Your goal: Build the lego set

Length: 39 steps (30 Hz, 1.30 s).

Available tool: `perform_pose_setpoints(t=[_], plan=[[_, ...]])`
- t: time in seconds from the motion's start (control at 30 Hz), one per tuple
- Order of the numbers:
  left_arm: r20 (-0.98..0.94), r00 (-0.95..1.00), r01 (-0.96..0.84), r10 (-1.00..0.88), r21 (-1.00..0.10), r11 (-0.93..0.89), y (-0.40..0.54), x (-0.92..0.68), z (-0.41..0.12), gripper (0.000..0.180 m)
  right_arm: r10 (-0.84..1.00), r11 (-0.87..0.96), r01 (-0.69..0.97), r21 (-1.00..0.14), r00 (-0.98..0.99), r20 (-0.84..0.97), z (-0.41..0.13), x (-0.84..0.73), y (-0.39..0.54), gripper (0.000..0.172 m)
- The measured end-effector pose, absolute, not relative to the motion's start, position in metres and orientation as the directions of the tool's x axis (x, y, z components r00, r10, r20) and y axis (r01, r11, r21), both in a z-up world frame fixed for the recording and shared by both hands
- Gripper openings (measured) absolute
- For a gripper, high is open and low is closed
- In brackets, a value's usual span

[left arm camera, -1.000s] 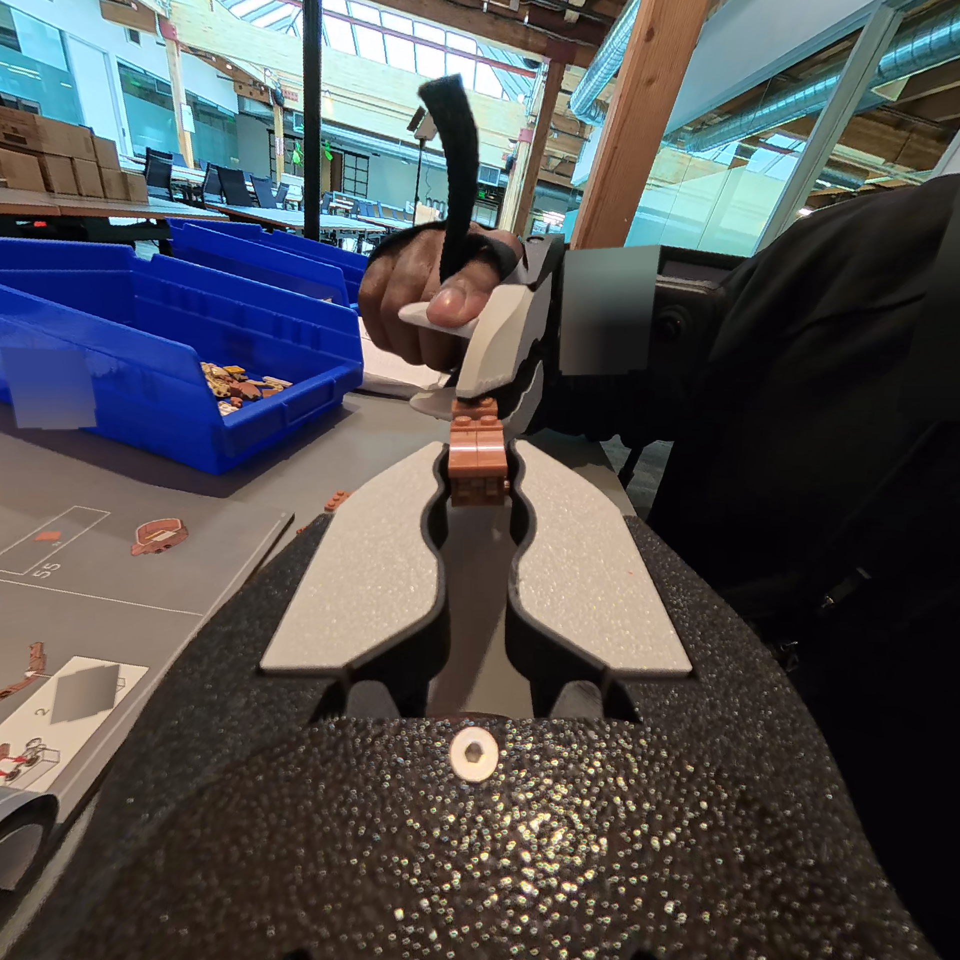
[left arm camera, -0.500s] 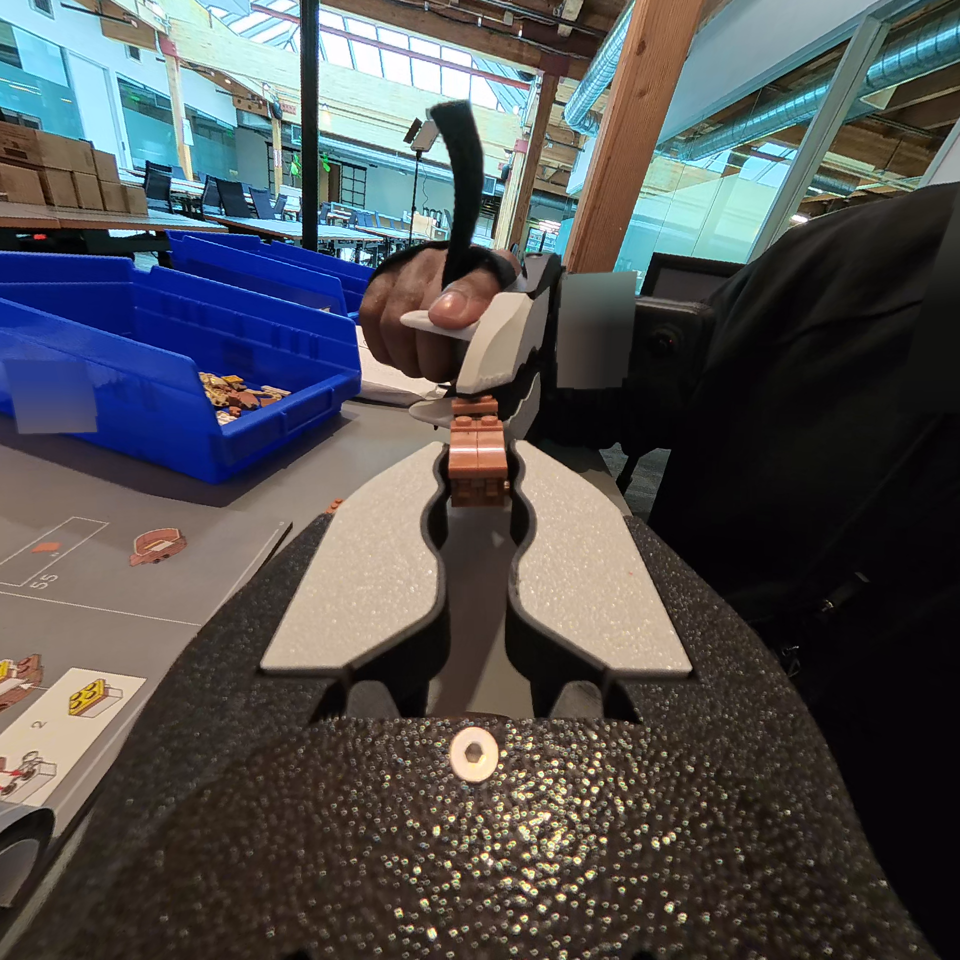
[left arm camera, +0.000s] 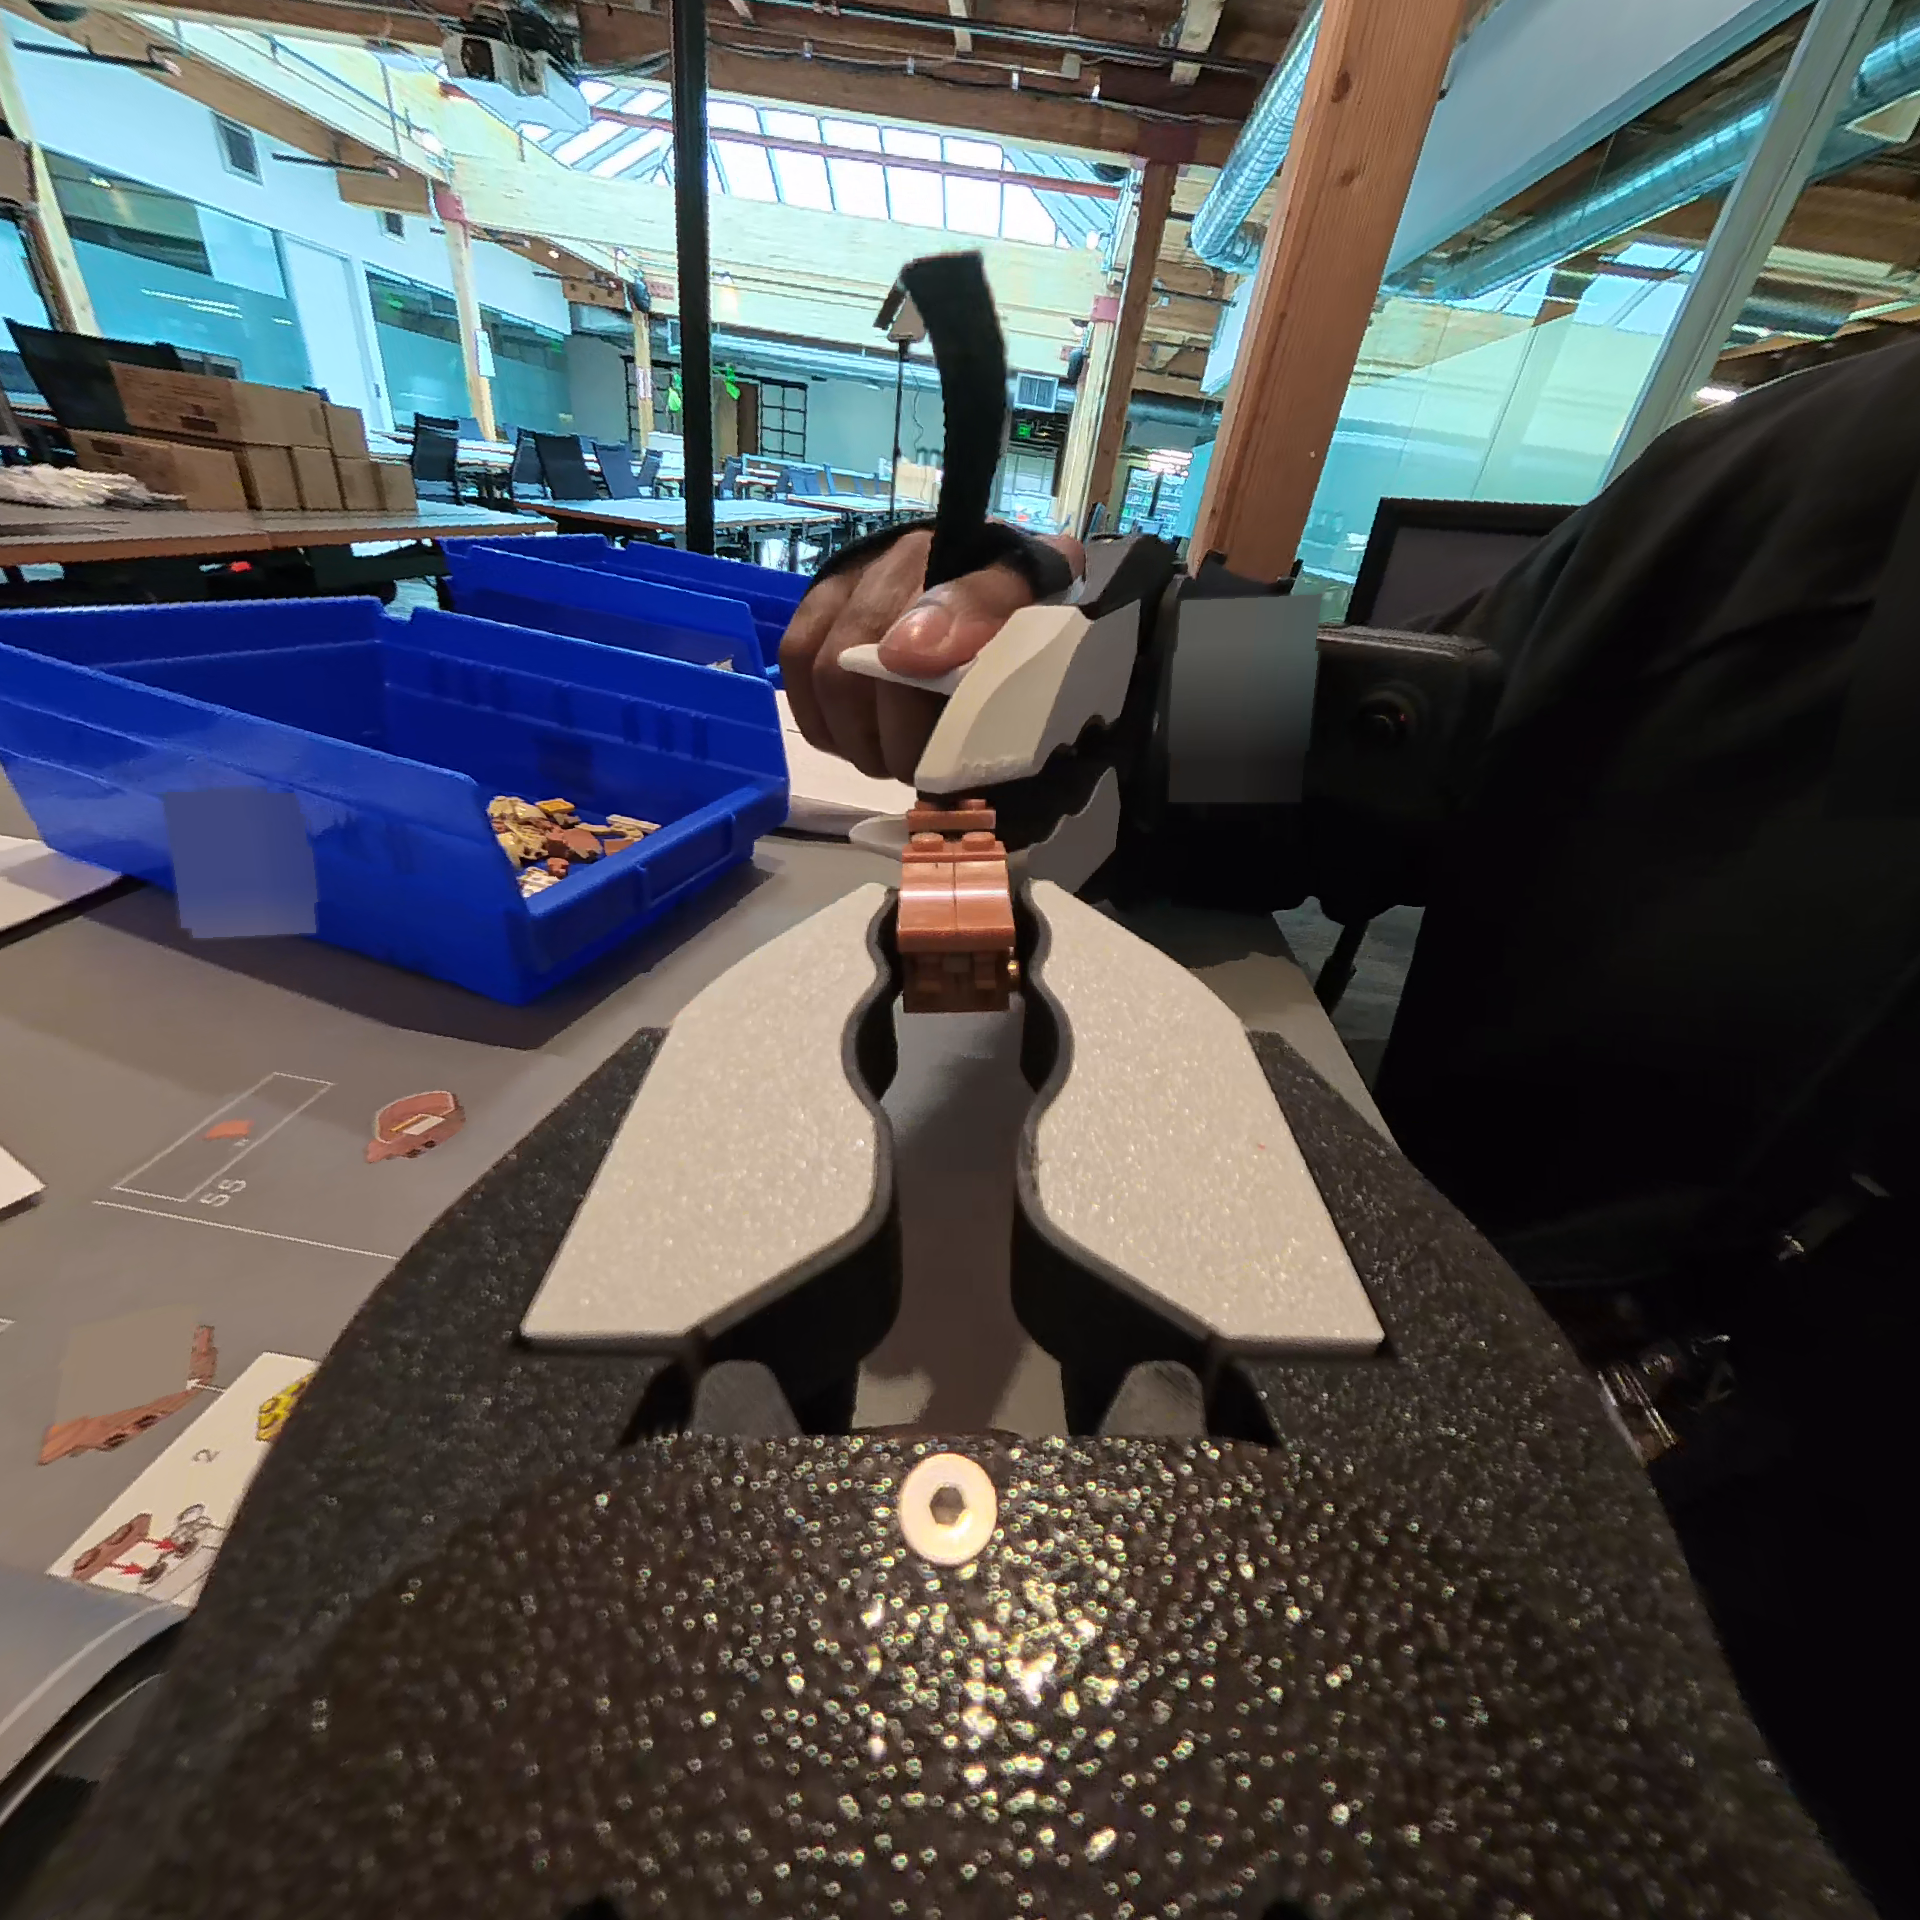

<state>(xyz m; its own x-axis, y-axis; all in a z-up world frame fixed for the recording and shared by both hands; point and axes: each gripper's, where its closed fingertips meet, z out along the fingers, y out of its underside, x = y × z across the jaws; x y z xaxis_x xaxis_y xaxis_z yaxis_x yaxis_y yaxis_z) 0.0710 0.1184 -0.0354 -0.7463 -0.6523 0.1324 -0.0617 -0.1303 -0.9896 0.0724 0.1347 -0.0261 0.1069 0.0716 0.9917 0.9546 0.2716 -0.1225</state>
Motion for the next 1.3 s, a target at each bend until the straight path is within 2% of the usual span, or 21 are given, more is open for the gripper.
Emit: perform_pose_setpoints(t=[0.9, 1.3], plan=[[0.135, -0.746, -0.074, -0.652, -0.990, -0.120, 0.1180, 0.0707, -0.0370, 0.019, 0.211, 0.286, 0.941, -0.179, 0.121, 0.970, -0.0291, 0.0697, 0.1333, 0.008], [0.158, -0.742, -0.075, -0.651, -0.985, -0.153, 0.1192, 0.0722, -0.0348, 0.019, 0.214, 0.271, 0.951, -0.151, 0.093, 0.972, -0.0266, 0.0716, 0.1353, 0.008]])
